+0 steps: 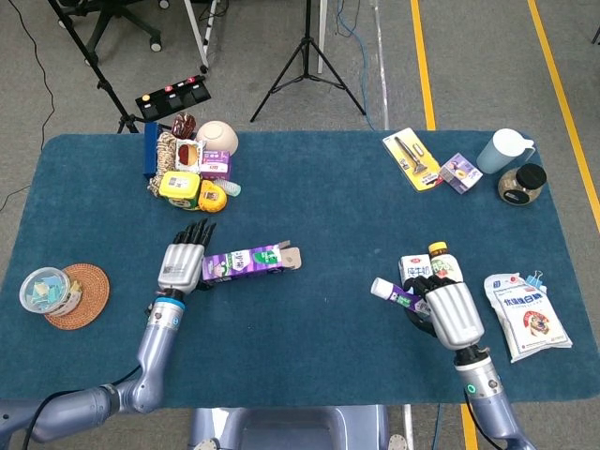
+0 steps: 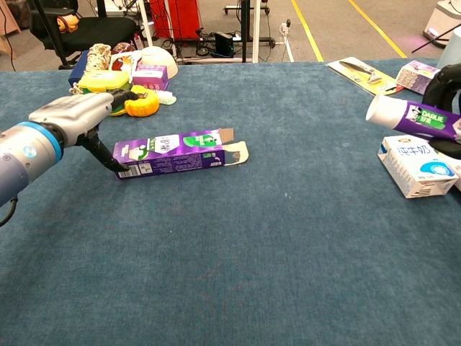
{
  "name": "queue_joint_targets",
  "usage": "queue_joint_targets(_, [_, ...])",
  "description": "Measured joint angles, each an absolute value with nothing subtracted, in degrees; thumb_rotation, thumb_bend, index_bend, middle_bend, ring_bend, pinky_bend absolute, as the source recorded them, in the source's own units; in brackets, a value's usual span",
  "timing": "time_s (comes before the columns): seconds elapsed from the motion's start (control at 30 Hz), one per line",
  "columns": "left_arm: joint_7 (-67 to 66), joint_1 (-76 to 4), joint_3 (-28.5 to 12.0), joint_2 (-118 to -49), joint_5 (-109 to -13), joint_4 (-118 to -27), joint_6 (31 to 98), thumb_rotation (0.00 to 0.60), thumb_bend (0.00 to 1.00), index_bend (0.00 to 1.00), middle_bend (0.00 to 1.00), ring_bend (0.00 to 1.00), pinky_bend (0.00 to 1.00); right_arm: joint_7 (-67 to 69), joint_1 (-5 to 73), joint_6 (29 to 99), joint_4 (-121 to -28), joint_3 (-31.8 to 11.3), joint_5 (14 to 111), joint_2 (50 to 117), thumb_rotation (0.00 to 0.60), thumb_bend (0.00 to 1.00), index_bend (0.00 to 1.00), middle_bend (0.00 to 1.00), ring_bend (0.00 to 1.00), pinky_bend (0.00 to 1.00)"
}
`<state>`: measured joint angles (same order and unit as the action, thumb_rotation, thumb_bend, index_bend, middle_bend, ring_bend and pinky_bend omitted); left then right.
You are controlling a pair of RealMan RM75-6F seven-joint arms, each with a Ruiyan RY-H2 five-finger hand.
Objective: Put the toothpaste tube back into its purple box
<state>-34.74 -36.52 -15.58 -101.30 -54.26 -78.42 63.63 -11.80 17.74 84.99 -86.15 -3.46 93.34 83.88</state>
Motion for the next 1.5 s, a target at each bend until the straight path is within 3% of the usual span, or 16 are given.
queue_joint_targets(0.33, [-42.39, -40.75, -15.82, -101.95, -48.46, -79.25, 60.93, 0.6, 0.08, 0.0, 0.0, 0.0, 0.15, -10.7, 17.48, 85.17, -86.77, -3.78, 93.73, 83.11, 0.6, 0.63, 0.56, 0.62, 0.59, 0.7])
queue_joint_targets(0.57, [-46.27, -44.03, -16.37, -102.41, -42.91, -80.27, 59.51, 0.6, 0.08, 0.01, 0.0, 0.0, 0.26, -10.19, 17.33, 85.16, -87.12, -3.83, 94.01, 82.72, 0.6, 0.63, 0.56, 0.62, 0.59, 0.7])
queue_joint_targets(0.63, [-46.66, -44.97, -16.48, -102.73, -42.36, -80.21, 59.26, 0.6, 0.08, 0.05, 0.02, 0.02, 0.3, -10.14, 17.28, 85.24, -87.23, -3.87, 94.11, 82.63, 0.6, 0.63, 0.56, 0.62, 0.59, 0.7])
queue_joint_targets(0.8, [-47.47, -46.28, -16.28, -103.73, -41.93, -79.56, 59.98, 0.6, 0.11, 0.25, 0.19, 0.19, 0.45, -9.95, 17.18, 85.32, -87.43, -3.91, 94.3, 82.44, 0.6, 0.63, 0.56, 0.62, 0.59, 0.7])
queue_joint_targets(1.07, [-49.66, -47.54, -16.0, -104.54, -38.76, -78.68, 61.67, 0.6, 0.17, 0.42, 0.34, 0.34, 0.57, -9.61, 17.05, 85.23, -87.68, -3.97, 94.48, 82.13, 0.6, 0.63, 0.56, 0.62, 0.59, 0.7])
queue_joint_targets(1.27, [-48.36, -47.71, -15.51, -103.86, -39.7, -78.82, 62.07, 0.6, 0.19, 0.44, 0.37, 0.37, 0.6, -10.01, 16.95, 85.25, -87.65, -4.08, 94.52, 82.12, 0.6, 0.64, 0.56, 0.62, 0.59, 0.7])
queue_joint_targets(1.5, [-41.18, -46.56, -13.66, -98.61, -48.52, -81.24, 60.53, 0.6, 0.2, 0.44, 0.38, 0.37, 0.6, -11.67, 17.09, 84.37, -86.97, -3.52, 95.04, 82.61, 0.6, 0.66, 0.56, 0.62, 0.59, 0.7])
